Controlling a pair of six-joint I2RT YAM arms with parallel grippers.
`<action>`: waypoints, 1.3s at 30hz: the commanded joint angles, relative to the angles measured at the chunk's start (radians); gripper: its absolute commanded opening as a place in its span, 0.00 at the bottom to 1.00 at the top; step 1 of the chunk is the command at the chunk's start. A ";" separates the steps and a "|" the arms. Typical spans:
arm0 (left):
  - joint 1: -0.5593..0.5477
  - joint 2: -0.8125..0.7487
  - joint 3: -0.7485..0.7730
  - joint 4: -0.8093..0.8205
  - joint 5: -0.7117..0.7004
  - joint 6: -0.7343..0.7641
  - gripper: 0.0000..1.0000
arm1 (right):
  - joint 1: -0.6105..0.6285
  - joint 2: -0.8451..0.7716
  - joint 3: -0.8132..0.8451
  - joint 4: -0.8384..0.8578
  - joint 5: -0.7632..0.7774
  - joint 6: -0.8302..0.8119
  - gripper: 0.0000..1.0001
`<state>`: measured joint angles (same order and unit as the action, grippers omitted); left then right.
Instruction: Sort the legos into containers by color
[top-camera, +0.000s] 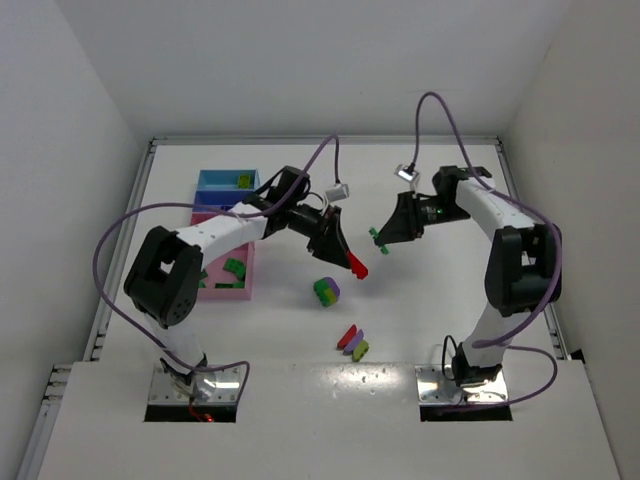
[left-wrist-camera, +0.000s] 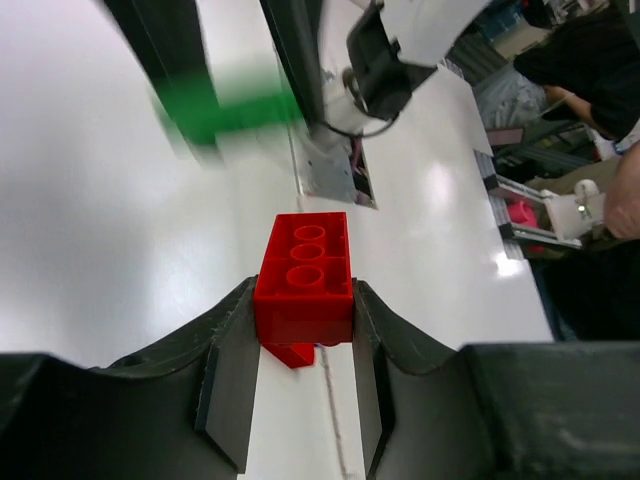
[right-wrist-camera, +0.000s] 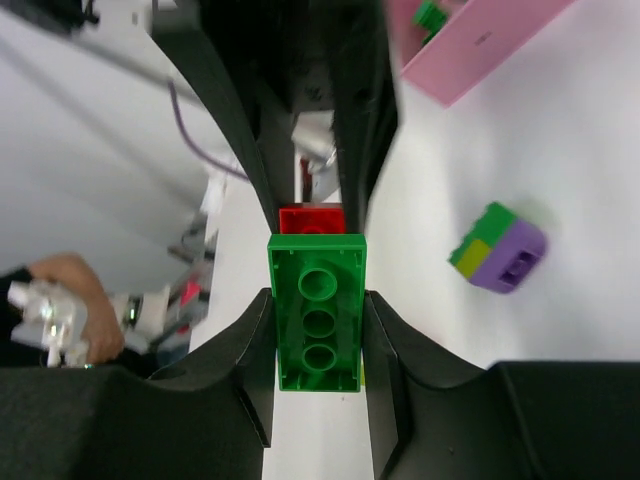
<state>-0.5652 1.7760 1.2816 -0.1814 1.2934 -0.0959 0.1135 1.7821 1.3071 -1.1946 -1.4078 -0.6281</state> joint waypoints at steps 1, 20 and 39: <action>0.002 -0.063 -0.073 -0.033 0.001 0.056 0.00 | -0.112 -0.043 0.040 -0.052 -0.095 -0.090 0.00; 0.326 -0.463 -0.222 -0.239 -1.232 0.170 0.00 | -0.181 -0.023 0.067 -0.167 -0.040 -0.190 0.00; 0.587 -0.184 -0.090 -0.250 -1.255 0.079 0.00 | -0.163 -0.231 -0.216 0.625 0.206 0.678 0.00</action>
<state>0.0139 1.5841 1.1515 -0.4461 0.0410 0.0021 -0.0612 1.6558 1.1725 -0.9001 -1.3071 -0.2543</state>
